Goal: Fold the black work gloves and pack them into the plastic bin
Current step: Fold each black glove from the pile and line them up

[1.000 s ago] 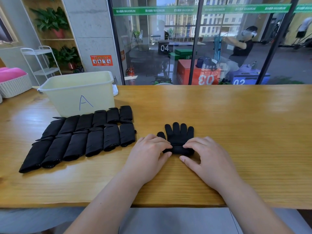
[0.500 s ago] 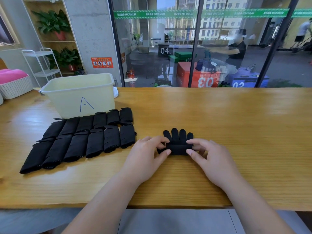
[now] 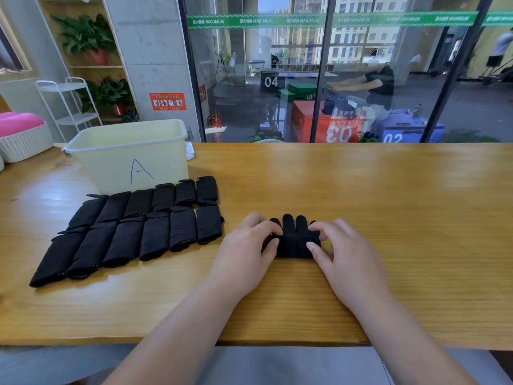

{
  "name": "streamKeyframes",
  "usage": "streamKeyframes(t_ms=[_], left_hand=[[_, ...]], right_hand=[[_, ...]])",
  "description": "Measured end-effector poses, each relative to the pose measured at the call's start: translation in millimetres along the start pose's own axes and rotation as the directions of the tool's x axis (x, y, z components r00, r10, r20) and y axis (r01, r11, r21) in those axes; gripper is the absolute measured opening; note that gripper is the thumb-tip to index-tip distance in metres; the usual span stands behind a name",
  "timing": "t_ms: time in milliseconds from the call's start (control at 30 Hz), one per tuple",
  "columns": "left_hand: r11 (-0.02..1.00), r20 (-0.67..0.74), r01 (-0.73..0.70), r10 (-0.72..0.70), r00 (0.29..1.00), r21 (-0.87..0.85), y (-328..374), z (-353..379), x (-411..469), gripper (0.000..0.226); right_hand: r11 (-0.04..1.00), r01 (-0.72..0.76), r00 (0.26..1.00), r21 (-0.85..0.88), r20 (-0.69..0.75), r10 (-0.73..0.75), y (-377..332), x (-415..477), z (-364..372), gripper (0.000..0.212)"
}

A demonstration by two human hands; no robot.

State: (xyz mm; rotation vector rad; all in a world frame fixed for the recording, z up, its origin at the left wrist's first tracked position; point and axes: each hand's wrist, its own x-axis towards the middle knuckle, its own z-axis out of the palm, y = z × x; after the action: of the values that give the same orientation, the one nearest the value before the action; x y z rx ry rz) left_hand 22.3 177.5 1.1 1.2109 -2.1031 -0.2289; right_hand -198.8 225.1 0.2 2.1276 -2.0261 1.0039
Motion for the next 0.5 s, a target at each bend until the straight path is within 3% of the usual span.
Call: streamKeyframes(t_ms=[100,200,367,500], left_hand=[[0.995,-0.013,-0.055,0.056,0.998,0.08,0,2,-1,0.019],[0.986,0.014,-0.078,0.077,0.997,0.144,1,3,-5,0.026],[0.971,0.11,-0.078,0.054,0.992,0.225,2,-3,-9,0.041],[0.968,0.13,-0.08,0.05,0.99,0.238,1,-3,-9,0.049]], right_hand=[[0.993,0.084,0.994,-0.079,-0.059,-0.088,-2,-1,4,0.015],[0.975,0.132,0.988,-0.179,-0.054,-0.144,-1,-2,8,0.022],[0.97,0.116,0.992,-0.213,0.082,-0.101,-2,-2,5,0.041],[0.976,0.095,0.986,-0.195,0.154,-0.065,-2,-1,1,0.044]])
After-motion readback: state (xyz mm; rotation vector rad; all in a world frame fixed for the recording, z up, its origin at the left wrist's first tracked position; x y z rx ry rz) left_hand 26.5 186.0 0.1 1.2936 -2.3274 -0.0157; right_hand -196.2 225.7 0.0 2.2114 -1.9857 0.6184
